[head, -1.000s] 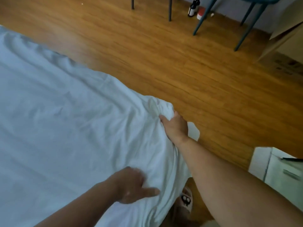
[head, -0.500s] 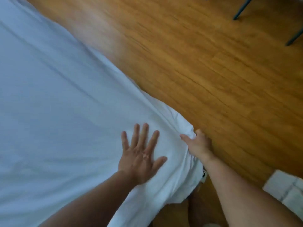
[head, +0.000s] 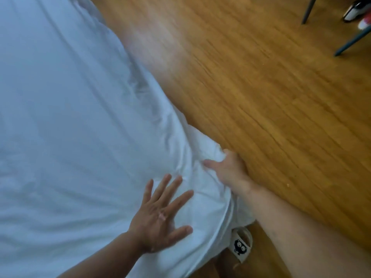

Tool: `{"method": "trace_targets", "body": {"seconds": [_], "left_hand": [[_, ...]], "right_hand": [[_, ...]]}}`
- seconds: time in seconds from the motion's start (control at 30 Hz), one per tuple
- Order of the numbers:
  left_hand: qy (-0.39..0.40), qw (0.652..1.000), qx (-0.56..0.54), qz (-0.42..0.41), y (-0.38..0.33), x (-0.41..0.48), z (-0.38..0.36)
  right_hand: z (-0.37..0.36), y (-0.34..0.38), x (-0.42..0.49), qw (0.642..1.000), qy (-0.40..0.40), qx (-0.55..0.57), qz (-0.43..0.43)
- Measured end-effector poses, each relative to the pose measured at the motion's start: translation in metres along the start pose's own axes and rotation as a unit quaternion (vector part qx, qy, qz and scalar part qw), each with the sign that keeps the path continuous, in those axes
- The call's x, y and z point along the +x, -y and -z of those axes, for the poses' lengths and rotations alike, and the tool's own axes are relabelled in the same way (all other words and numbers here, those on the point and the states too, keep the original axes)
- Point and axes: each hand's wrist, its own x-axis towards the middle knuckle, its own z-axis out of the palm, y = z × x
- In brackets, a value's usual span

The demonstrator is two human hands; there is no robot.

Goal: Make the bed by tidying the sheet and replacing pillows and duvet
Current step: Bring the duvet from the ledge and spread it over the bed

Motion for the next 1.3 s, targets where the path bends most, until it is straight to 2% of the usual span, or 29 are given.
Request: {"method": "trace_targets", "body": {"seconds": [0.07, 0.13, 0.17, 0.2, 0.27, 0.3, 0.37, 0.4, 0.47, 0.53, 0.57, 0.67, 0.73, 0.8, 0.87, 0.93, 1.0, 1.07, 1.13, 1.2, 1.23, 1.3], "left_hand": [[-0.017, 1.000, 0.011, 0.006, -0.004, 0.004, -0.002], [-0.012, 1.000, 0.024, 0.011, -0.007, 0.008, -0.004], [-0.010, 1.000, 0.022, 0.014, -0.007, 0.008, -0.006], [-0.007, 1.000, 0.018, 0.018, -0.006, 0.007, -0.008], [0.002, 1.000, 0.019, 0.015, -0.004, 0.006, -0.010], [-0.004, 1.000, 0.021, 0.011, -0.002, 0.007, -0.011], [-0.024, 1.000, 0.016, 0.006, 0.001, 0.010, -0.015], [-0.025, 1.000, 0.011, 0.004, 0.001, 0.012, -0.016], [-0.030, 1.000, 0.001, 0.008, 0.003, 0.015, -0.018], [-0.034, 0.999, -0.010, 0.013, 0.005, 0.016, -0.025], [-0.035, 0.999, -0.009, 0.014, 0.007, 0.015, -0.029], [-0.014, 0.999, 0.033, -0.004, 0.013, 0.011, -0.040], [-0.007, 0.999, 0.050, -0.012, 0.016, 0.015, -0.040], [-0.051, 0.999, 0.007, -0.014, 0.031, 0.026, -0.010], [-0.138, 0.988, -0.044, 0.047, 0.074, 0.050, 0.036], [-0.206, 0.957, -0.034, 0.202, 0.141, 0.082, 0.073], [-0.201, 0.897, -0.044, 0.391, 0.217, 0.116, 0.113], [-0.150, 0.843, -0.100, 0.508, 0.274, 0.151, 0.136], [-0.103, 0.818, -0.102, 0.556, 0.302, 0.180, 0.137], [-0.093, 0.820, -0.060, 0.561, 0.307, 0.196, 0.124], [-0.103, 0.820, -0.043, 0.561, 0.305, 0.198, 0.116], [-0.126, 0.815, -0.033, 0.565, 0.305, 0.198, 0.106]], "right_hand": [[0.058, -0.021, -0.003, 0.993, -0.116, -0.030, 0.007], [0.071, -0.045, -0.015, 0.984, -0.152, -0.084, -0.048], [0.059, -0.052, -0.019, 0.985, -0.107, -0.115, -0.066], [0.040, -0.056, -0.015, 0.987, -0.025, -0.136, -0.084], [0.004, -0.057, 0.002, 0.955, 0.149, -0.226, -0.121], [-0.002, -0.046, 0.017, 0.928, 0.189, -0.300, -0.114], [0.001, -0.011, 0.046, 0.893, 0.155, -0.420, -0.049], [0.004, 0.013, 0.057, 0.908, 0.104, -0.406, -0.001], [-0.007, 0.065, 0.061, 0.963, 0.062, -0.225, 0.135], [-0.043, 0.103, 0.044, 0.967, 0.115, -0.077, 0.215], [-0.065, 0.104, 0.035, 0.959, 0.171, -0.059, 0.220], [-0.099, 0.071, 0.014, 0.955, 0.275, -0.054, 0.100], [-0.085, 0.075, 0.034, 0.922, 0.371, -0.108, 0.026], [-0.068, 0.102, 0.075, 0.884, 0.425, -0.197, -0.007], [-0.072, 0.147, 0.125, 0.900, 0.364, -0.241, 0.018], [-0.091, 0.203, 0.167, 0.921, 0.307, -0.231, 0.074], [-0.122, 0.266, 0.199, 0.937, 0.269, -0.201, 0.098], [-0.156, 0.315, 0.240, 0.961, 0.210, -0.159, 0.090], [-0.186, 0.343, 0.279, 0.974, 0.202, -0.101, 0.028], [-0.222, 0.355, 0.299, 0.962, 0.271, -0.015, -0.030], [-0.242, 0.355, 0.302, 0.956, 0.290, 0.020, -0.029], [-0.271, 0.353, 0.304, 0.972, 0.233, 0.016, 0.007]]}}
